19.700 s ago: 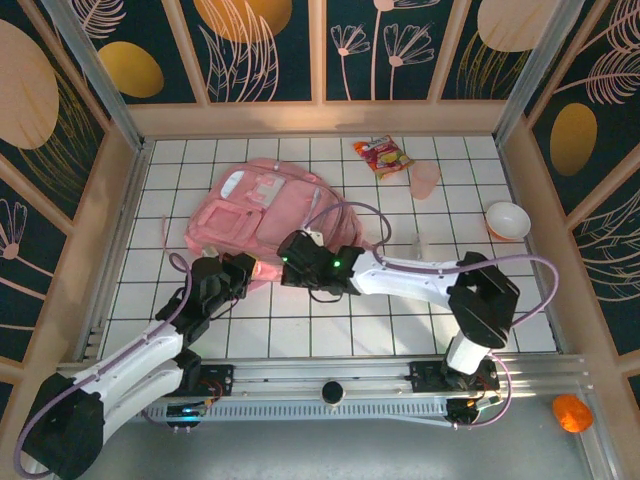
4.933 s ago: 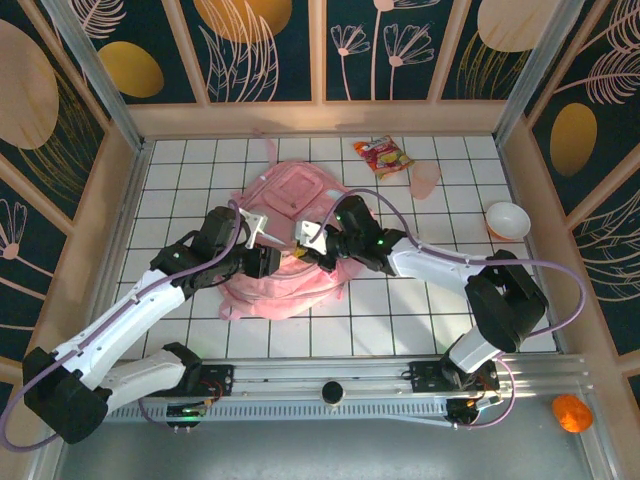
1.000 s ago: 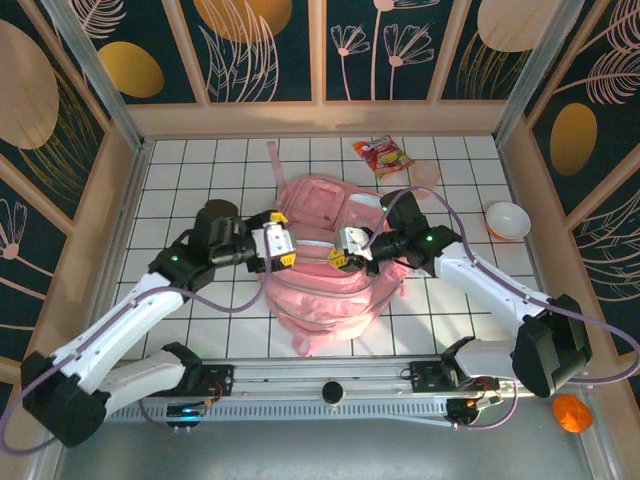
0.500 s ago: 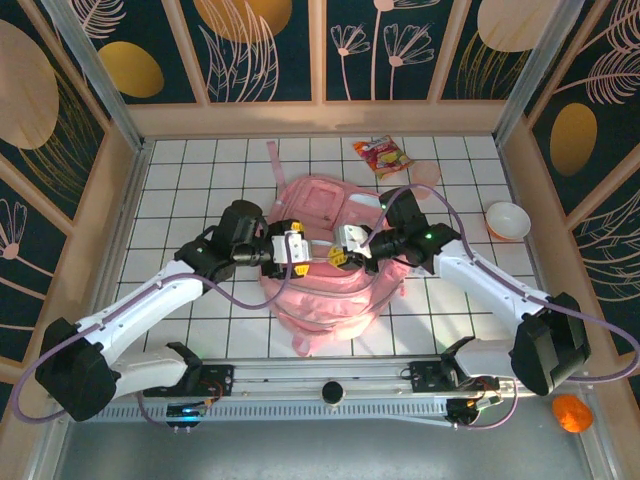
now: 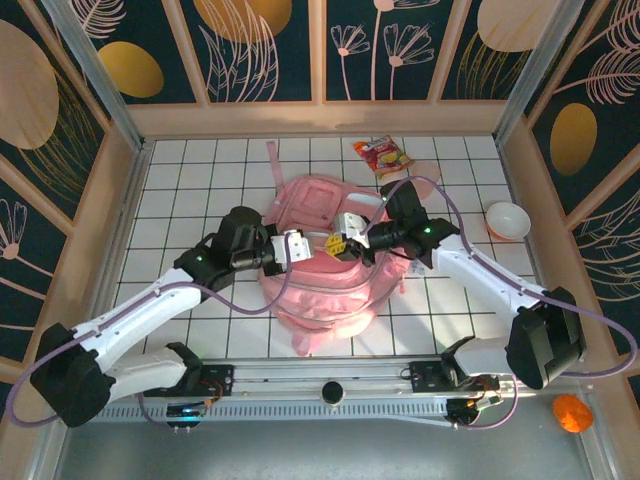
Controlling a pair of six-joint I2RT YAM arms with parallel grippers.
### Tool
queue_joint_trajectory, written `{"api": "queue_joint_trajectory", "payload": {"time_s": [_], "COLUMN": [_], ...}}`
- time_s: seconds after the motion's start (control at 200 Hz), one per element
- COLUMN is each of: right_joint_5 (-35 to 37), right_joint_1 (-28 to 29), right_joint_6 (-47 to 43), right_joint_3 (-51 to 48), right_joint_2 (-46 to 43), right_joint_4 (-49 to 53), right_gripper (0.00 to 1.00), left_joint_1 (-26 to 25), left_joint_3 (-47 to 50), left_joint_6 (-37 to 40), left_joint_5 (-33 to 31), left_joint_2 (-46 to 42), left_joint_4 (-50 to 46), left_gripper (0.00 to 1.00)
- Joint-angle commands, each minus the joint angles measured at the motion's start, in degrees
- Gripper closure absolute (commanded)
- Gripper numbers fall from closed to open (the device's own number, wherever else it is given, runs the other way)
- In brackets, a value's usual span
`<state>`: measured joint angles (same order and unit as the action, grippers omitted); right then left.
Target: Pack books, pencil case, and school supplies into a backpack
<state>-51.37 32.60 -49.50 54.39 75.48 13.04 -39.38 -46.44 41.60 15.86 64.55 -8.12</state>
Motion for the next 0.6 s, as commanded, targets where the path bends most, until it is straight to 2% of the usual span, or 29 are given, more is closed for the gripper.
{"api": "queue_joint_trajectory", "payload": {"time_s": [0.0,0.2,0.23,0.33,0.455,0.545,0.596], "right_joint_5": [-3.19,-0.91,-0.48,2.47,9.49,17.37,22.89], "right_joint_1": [-0.39,-0.43,-0.43,-0.50,-0.94,-0.88,-3.57], "right_joint_6": [3.57,9.92,10.84,16.04,26.81,36.46,42.23], "right_joint_3": [2.72,7.90,8.56,9.03,7.04,5.92,5.82], "right_joint_2": [2.12,10.21,10.90,11.12,6.79,2.02,-0.52], "right_joint_4": [-7.51,-13.84,-14.27,-15.84,-16.22,-13.23,-9.52], "right_gripper": [1.00,1.00,0.96,0.75,0.49,0.40,0.36], "left_joint_1": [1.01,1.01,1.05,1.03,1.06,1.05,1.19], "left_joint_3": [-0.18,1.59,1.81,2.09,-0.22,-2.26,-3.41], "left_joint_6": [-6.65,-15.29,-16.18,-19.24,-23.35,-25.95,-27.23], "left_joint_5": [-7.65,-14.35,-15.06,-16.38,-14.26,-13.83,-13.82], "left_joint_2": [-4.98,-8.30,-8.15,-6.54,-3.87,-2.96,-2.62], "left_joint_4": [-3.00,-5.88,-5.43,-2.80,-1.99,-1.94,-1.81], "left_gripper": [1.00,1.00,1.00,1.00,1.00,1.00,1.00]}}
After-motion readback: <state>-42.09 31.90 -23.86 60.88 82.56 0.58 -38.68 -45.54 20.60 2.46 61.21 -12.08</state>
